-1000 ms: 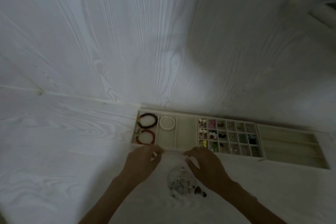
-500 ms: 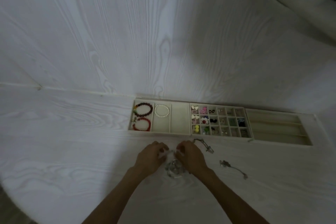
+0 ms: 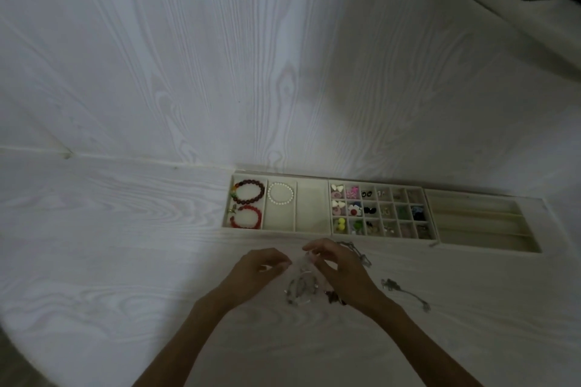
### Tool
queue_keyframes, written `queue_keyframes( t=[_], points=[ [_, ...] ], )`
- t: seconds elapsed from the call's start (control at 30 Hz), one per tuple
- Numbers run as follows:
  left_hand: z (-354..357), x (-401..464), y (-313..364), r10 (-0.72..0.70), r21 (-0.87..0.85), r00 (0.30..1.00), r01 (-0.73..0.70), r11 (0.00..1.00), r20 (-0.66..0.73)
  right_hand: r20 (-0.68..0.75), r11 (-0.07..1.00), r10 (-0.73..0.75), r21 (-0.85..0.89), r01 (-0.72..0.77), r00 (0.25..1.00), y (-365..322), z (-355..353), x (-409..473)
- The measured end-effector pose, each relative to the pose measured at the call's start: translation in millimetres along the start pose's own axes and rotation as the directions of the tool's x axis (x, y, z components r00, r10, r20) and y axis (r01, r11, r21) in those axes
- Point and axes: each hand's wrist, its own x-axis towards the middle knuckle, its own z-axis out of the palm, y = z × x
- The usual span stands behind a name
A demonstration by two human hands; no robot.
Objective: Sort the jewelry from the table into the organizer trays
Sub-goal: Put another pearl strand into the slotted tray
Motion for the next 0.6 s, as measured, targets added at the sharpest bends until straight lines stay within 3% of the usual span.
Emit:
queue_keyframes(
  t=[0.13,0.3,0.47,0.6],
  points=[
    [-5.1,0.2,10.0,0.015,0.012,0.994,-0.017,1.000,0.110,0.052,0.987,0.057,0.150,-0.064,0.997,-26.2,-8.6,-0.9],
    [-5.1,6.7,26.5,0.116,-0.031,0.984,-0.113,0.993,0.138,0.061,0.984,0.034,0.172,-0.044,0.998,-49.9,-18.6,5.0],
    [-23.0,6.0,31.6,0.108,-0.253,0.992,-0.088,0.964,0.068,-0.101,0.960,0.128,0.263,-0.097,0.987,-47.8,-24.1,22.4],
    [-40.7,16.8,31.5,0.095,-0.201,0.995,-0.092,0.975,0.002,-0.171,0.965,0.162,0.235,-0.120,0.972,-42.5,-19.0,48.5]
  ],
)
